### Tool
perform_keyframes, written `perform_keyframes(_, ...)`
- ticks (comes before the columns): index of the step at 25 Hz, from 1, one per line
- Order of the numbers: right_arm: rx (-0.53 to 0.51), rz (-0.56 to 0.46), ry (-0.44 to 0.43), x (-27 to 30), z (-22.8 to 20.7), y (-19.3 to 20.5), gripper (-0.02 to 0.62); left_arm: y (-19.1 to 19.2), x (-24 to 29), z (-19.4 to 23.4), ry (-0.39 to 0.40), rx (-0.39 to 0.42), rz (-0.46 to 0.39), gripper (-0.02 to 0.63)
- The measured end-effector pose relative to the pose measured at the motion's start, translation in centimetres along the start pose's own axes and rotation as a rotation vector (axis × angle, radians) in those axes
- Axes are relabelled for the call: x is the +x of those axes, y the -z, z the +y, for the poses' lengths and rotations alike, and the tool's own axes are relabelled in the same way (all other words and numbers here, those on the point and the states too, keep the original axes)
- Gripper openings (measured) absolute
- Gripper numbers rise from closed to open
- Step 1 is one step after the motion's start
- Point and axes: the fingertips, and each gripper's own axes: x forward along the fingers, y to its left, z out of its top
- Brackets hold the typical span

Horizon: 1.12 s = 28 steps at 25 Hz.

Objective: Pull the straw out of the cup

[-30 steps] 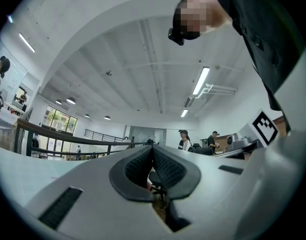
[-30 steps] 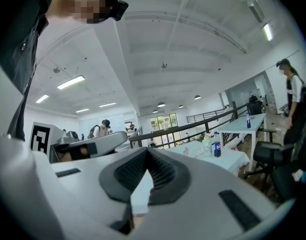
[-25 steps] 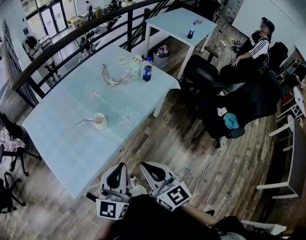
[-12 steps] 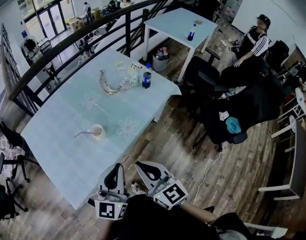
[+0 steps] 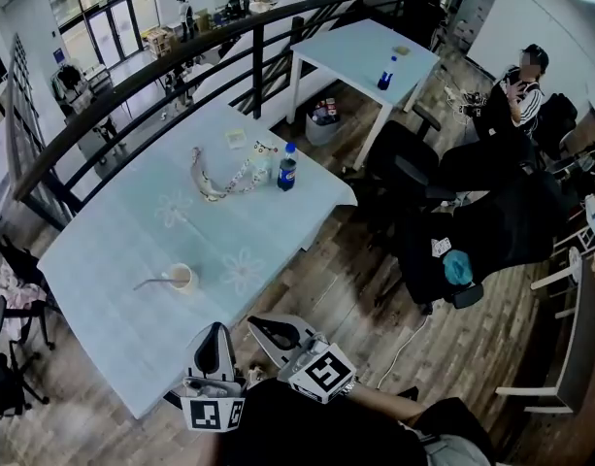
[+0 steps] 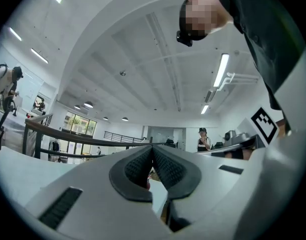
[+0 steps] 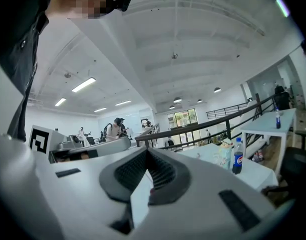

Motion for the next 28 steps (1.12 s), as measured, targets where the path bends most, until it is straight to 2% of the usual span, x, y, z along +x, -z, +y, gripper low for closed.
perform_keyframes(6, -0.012, 0.031, -0.088, 1.1, -4.2, -0.9, 0.009, 0.0, 4.4, -0.3, -0.07, 0.018, -0.018, 0.012)
perform_keyframes(15, -0.015, 0.059, -0.227, 2.1, -8.9, -1.3, 0.009, 0.8, 8.5, -0.8, -0.217, 0.047, -0.043, 0.012)
perform_keyframes(22, -0.01, 0.1, -0.33, 3.7, -10.7, -1.1, 0.009, 2.2, 8.8, 1.9, -0.399, 0.072, -0.009, 0.013)
perform_keyframes(28, -0.03, 0.116, -0.328, 5.9, -10.8, -1.0, 0.009, 3.9, 7.3, 6.7, -0.479, 0.01, -0.017, 0.014)
